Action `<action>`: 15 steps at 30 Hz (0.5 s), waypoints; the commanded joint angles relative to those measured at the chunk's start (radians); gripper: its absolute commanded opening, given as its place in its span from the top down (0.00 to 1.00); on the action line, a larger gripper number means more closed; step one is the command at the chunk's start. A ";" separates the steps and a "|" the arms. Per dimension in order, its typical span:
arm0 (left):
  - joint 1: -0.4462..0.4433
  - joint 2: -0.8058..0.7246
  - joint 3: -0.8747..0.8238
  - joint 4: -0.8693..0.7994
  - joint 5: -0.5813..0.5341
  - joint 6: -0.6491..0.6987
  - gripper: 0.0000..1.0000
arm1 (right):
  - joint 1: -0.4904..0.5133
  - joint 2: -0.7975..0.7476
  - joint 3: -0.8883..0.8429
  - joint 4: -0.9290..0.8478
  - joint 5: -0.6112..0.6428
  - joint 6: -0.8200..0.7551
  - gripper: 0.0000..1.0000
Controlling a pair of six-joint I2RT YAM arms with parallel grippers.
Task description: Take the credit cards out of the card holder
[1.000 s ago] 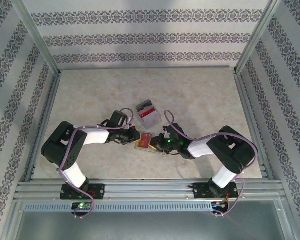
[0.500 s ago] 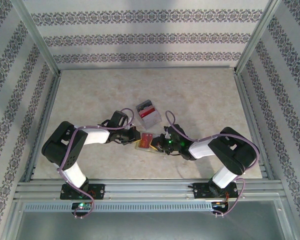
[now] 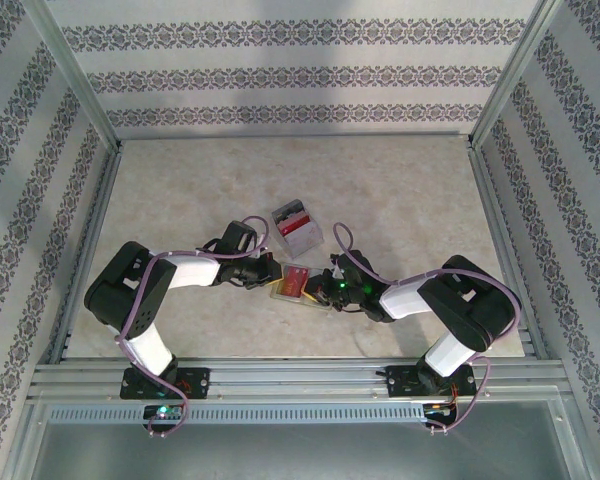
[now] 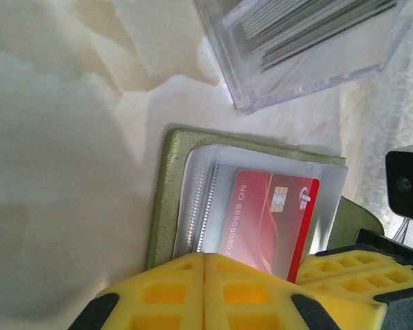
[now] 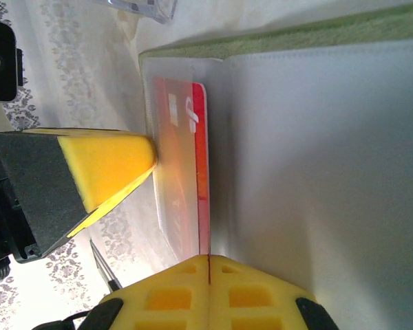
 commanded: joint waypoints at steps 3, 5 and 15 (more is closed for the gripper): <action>-0.003 0.047 -0.010 -0.104 -0.086 0.032 0.92 | -0.009 0.000 -0.003 0.044 -0.010 0.002 0.83; -0.004 0.047 -0.009 -0.105 -0.087 0.032 0.92 | -0.007 0.007 0.000 0.047 -0.013 0.004 0.77; -0.004 0.048 -0.005 -0.107 -0.086 0.034 0.92 | -0.010 0.049 0.000 0.057 -0.003 0.030 0.74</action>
